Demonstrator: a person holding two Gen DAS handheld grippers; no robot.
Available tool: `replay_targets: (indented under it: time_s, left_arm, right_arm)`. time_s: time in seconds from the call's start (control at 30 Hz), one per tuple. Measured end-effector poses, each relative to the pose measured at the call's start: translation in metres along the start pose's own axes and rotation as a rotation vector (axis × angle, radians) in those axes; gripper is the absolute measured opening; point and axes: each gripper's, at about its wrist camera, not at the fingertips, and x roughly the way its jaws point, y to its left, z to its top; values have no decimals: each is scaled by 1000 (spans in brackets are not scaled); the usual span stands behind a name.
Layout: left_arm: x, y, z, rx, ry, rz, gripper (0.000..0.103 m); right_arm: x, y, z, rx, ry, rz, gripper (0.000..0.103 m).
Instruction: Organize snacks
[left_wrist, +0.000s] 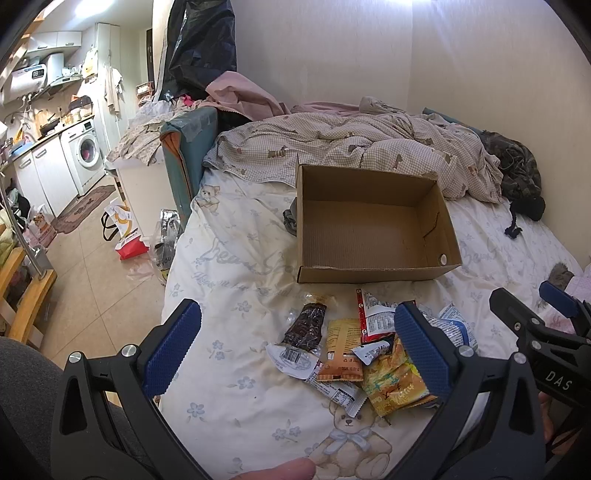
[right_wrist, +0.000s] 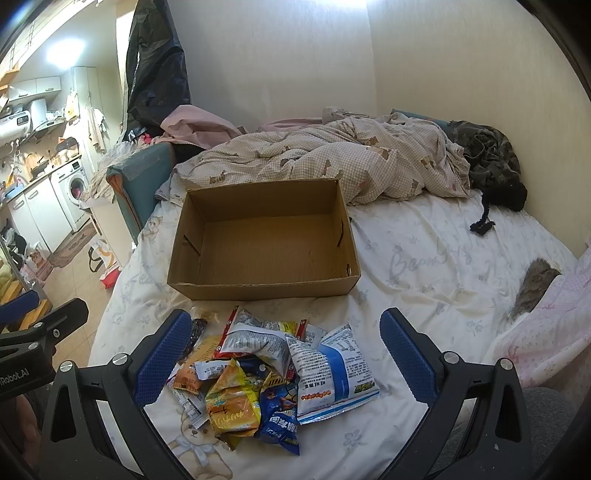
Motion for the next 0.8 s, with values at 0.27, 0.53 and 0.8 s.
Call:
replay_targets:
  time_s: [0.27, 0.53, 0.8]
  left_arm:
    - [1, 0, 0, -4, 1, -7, 103]
    - [4, 5, 14, 2, 17, -16, 103]
    - [38, 14, 34, 20, 175, 14, 103]
  right_arm:
    - [0, 0, 0, 13, 8, 12, 103]
    - [2, -15, 9, 80, 52, 60, 103]
    - [57, -70, 43, 232, 339, 181, 103]
